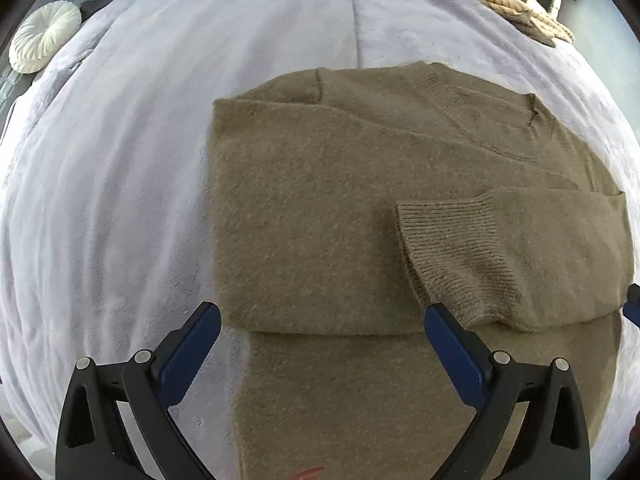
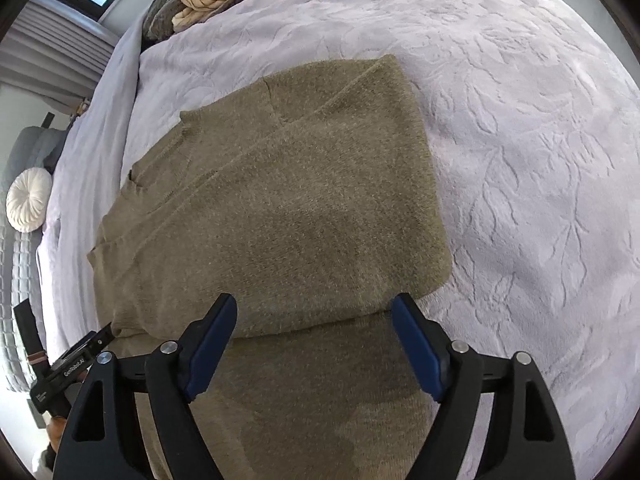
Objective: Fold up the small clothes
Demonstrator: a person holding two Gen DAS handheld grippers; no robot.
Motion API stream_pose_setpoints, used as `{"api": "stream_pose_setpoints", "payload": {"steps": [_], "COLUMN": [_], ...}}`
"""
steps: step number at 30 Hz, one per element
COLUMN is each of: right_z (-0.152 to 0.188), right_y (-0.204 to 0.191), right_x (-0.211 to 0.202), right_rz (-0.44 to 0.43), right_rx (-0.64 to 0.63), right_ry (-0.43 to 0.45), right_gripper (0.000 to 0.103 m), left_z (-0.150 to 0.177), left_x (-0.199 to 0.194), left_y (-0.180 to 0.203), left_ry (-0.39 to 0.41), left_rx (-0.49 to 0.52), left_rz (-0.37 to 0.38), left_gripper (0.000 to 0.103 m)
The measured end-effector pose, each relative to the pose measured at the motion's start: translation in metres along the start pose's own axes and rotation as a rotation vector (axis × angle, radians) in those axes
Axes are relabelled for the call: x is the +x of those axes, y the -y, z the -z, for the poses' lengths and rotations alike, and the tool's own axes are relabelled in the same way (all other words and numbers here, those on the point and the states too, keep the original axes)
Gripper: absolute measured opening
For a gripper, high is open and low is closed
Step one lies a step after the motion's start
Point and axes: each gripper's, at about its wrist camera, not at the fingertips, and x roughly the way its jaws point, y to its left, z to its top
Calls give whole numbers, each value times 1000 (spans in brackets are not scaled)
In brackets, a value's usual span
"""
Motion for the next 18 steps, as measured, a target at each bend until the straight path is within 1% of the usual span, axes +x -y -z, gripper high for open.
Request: {"api": "stream_pose_setpoints", "payload": {"steps": [2, 6, 9, 14, 15, 17, 18], "right_z": [1, 3, 8, 23, 25, 34, 37], "right_y": [-2, -9, -15, -23, -24, -29, -31], "right_x": [-5, -15, -19, -22, -22, -20, -20], "right_rz": [-3, -7, -14, -46, -53, -76, -77], "right_rx": [-4, -19, -25, 11, 13, 19, 16], "right_ry": [11, 27, 16, -29, -40, -97, -108], "right_gripper": [85, 85, 85, 85, 85, 85, 85], "left_z": [1, 5, 12, 23, 25, 28, 29], "left_x": [-6, -21, -30, -46, -47, -52, -54], "left_y": [2, 8, 14, 18, 11, 9, 5], "left_ry": [6, 16, 5, -15, -22, -31, -31], "left_rx": [1, 12, 21, 41, 49, 39, 29], "left_rz": [-20, -20, -18, 15, 27, 24, 24], "left_gripper": [102, 102, 102, 102, 102, 102, 102]}}
